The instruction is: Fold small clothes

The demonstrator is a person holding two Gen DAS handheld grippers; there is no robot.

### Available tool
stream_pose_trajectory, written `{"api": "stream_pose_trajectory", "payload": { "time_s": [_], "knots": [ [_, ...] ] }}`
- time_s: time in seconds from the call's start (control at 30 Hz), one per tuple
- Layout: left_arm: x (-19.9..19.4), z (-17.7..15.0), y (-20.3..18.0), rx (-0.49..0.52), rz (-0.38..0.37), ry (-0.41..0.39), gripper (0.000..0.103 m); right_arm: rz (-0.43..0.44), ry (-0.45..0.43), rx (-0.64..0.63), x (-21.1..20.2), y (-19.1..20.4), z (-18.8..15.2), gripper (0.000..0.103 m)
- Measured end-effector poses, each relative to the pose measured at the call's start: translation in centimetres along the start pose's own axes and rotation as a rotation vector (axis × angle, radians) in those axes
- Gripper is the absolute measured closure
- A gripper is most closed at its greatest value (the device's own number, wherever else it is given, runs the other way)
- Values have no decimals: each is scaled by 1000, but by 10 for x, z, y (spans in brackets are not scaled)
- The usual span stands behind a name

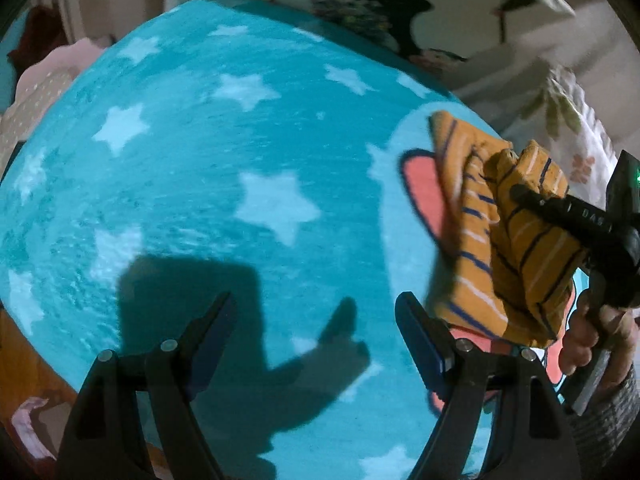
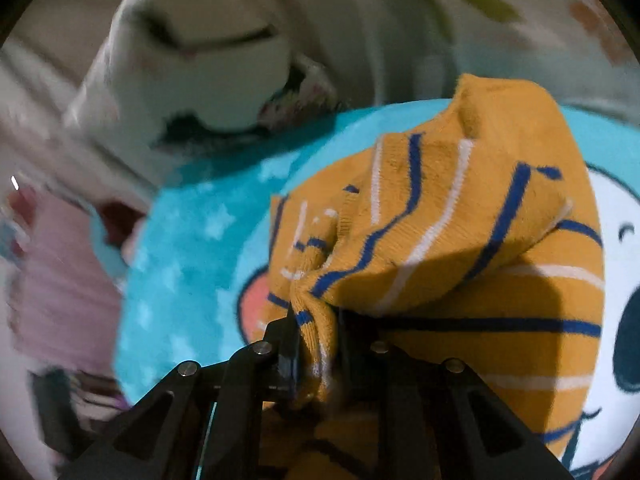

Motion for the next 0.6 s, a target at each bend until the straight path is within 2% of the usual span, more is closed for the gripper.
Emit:
{"api": "stream_pose_trajectory", "payload": {
  "time_s": [0.07, 0.13, 0.17, 0.2, 0.23, 0.3, 0.37, 0.43, 0.6],
  "knots": [
    [3, 1, 5, -3, 0, 6, 23, -34, 5, -61, 8, 12, 0, 72],
    [7, 4, 7, -2, -4, 14, 23, -23, 20, -114, 13, 28, 0, 63],
    [9, 5, 6, -2, -9, 18, 23, 6, 39, -139, 18, 37, -1, 59],
    [11, 8, 4, -1, -14, 21, 23, 41, 68, -157, 24, 45, -3, 48],
    [11, 10, 5, 1, -18, 22, 23, 82, 106, -169, 34, 52, -6, 45],
    [10, 14, 1, 10, -28, 18, 23, 120, 151, -201, 47, 65, -14, 45],
    [7, 18, -3, 25, -36, 11, 23, 145, 152, -215, 46, 72, -18, 45],
    [4, 23, -12, 45, -57, 5, 23, 165, 130, -200, 34, 72, -19, 45],
    [-4, 36, -54, 118, -151, -10, 23, 93, 13, -150, -31, 40, -19, 45]
  ]
}}
Point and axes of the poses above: each gripper's, at about its wrist camera, not at the fingertips, and x roughly the way its jaws point, y to its left, z to its top, the point moved 6 cm from there along x, roughly the way its jaws point, and after that the axes turned 13 degrees about z, right-handed, at the moved point
